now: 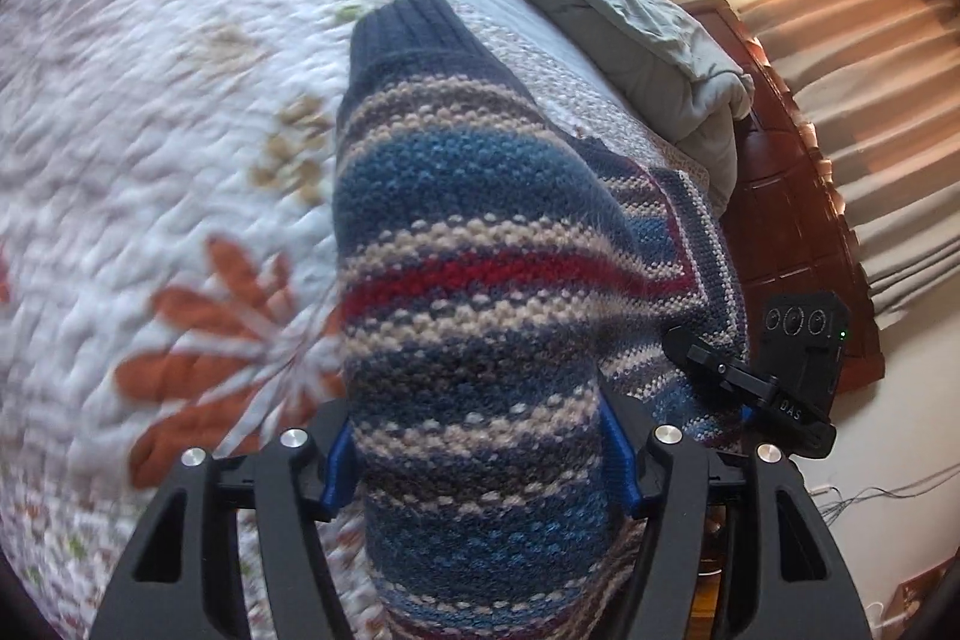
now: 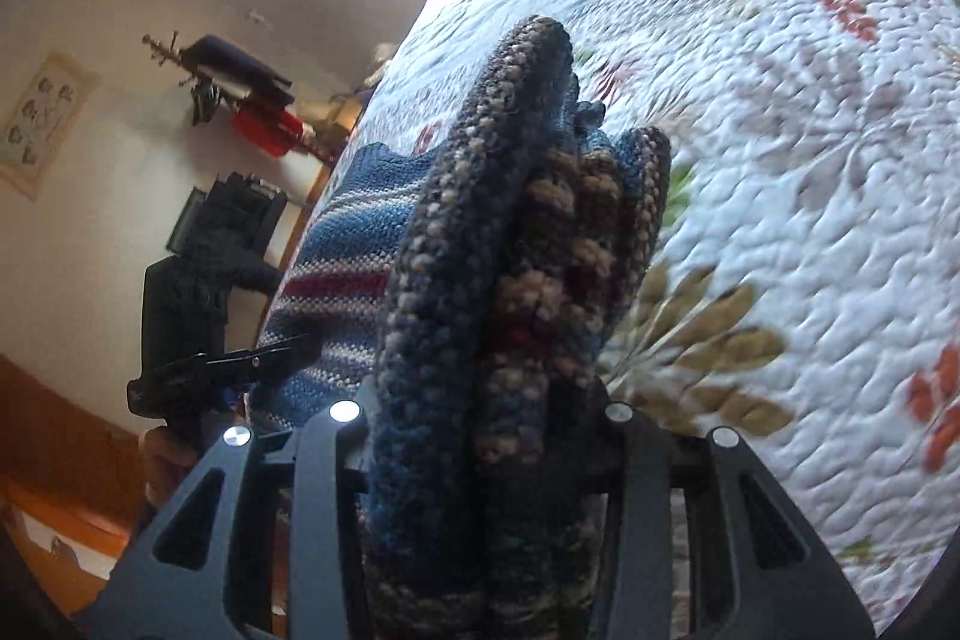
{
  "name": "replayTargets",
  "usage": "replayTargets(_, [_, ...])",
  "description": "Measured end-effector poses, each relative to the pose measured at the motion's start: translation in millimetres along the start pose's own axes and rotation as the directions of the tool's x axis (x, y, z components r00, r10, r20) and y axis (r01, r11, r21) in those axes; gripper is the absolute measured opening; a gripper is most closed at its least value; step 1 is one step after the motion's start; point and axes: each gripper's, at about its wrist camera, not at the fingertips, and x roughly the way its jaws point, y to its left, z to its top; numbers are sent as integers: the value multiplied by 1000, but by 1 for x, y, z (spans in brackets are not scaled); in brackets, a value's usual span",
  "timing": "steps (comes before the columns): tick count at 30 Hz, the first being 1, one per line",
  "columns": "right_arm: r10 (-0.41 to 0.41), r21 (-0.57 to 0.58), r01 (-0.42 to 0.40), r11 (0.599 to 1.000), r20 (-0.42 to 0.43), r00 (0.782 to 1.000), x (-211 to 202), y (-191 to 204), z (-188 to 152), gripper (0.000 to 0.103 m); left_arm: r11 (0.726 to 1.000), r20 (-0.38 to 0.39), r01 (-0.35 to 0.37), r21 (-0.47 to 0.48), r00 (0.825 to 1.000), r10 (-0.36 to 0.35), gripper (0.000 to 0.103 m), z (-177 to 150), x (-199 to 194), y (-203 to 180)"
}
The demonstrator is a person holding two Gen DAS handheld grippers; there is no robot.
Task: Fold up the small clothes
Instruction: 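Grip the bundle with both tools and lift it off the bedspread, then lower the bundle onto the bedspread and open both tools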
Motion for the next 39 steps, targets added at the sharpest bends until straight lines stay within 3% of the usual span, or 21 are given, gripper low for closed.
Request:
replayTargets(6, [-13,-19,11,1000,-79,997,45,21,-38,38,999,14,15,-48,1000,-15,64,-50,-12,61])
replayTargets(9, [-26,-13,24,1000,-105,994,65,21,-45,38,998,12,22,-60,1000,-22,64,-57,-6,76])
replayTargets(16, [-8,13,9,1000,-63,998,63,11,-56,38,997,4,75,-15,997,-75,65,-54,-1,84])
replayTargets(20, [9,24,-10,1000,18,1000,31,-13,-85,38,996,-14,79,44,997,-79,65,-43,1,69])
replayTargets(25, [21,105,-24,994,24,999,43,-43,-94,39,997,-35,57,53,998,-56,66,-40,17,73])
replayTargets(28, [77,161,-76,984,-2,997,51,-61,-96,49,996,-24,83,27,996,-83,70,-45,17,85])
replayTargets(30, [85,179,-81,980,-14,996,47,-65,-93,70,996,-15,79,29,997,-79,75,-49,13,84])
replayTargets(31, [96,188,-92,978,-12,995,42,-66,-91,73,997,-12,72,31,997,-72,77,-51,9,86])
replayTargets(33, [120,193,-117,974,-2,993,25,-68,-82,77,998,9,44,49,999,-45,79,-54,-5,81])
replayTargets(35, [109,188,-113,976,33,994,5,-70,-70,77,997,81,-5,76,997,-1,82,-59,-28,73])
replayTargets(39, [31,122,-41,992,84,996,-17,-62,-34,75,978,211,-110,177,975,71,83,-83,-66,40])
